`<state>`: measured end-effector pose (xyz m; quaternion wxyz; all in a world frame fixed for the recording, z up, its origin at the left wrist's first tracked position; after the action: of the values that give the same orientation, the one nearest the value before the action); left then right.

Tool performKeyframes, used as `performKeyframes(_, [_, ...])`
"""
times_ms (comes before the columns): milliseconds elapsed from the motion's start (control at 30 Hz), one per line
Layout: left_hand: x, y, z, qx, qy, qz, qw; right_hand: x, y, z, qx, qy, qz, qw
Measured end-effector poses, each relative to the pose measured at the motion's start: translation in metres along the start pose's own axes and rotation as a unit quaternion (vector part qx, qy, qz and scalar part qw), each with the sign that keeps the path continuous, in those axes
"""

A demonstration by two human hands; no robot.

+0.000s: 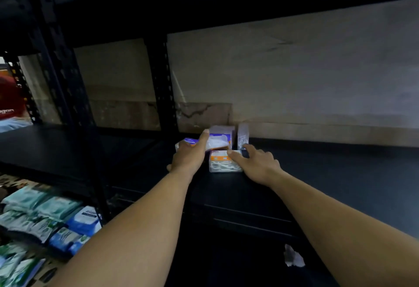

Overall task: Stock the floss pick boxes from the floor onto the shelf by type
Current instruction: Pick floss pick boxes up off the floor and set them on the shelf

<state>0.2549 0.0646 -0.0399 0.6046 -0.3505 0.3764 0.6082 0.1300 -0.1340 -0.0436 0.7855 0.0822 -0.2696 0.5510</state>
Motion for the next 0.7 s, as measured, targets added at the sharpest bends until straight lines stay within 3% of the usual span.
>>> performKeyframes(133, [-0.005, -0.004, -0.013, -0.003, -0.008, -0.002, 1.000, 0.002, -0.008, -0.005, 0.013, 0.022, 0.017, 1.000])
performKeyframes(433, [-0.008, 0.013, 0.002, 0.024, 0.180, -0.097, 0.979, -0.009, -0.002, 0.002, -0.037, -0.131, 0.021, 0.991])
performKeyframes(700, [-0.011, 0.016, -0.002, 0.047, 0.134, -0.128, 0.982, -0.015, 0.006, 0.010, -0.078, -0.217, 0.013, 0.973])
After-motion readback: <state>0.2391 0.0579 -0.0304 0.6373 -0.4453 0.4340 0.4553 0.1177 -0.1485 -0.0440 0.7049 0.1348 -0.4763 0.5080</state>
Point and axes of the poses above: each hand's wrist, its own y-axis away from the middle knuckle, its own z-axis out of the back of the hand, x = y × z, the point moved 10 cm from there along -y, towards the middle knuckle, and after that the axes turned 7 degrees about z, right-handed, at the moved point
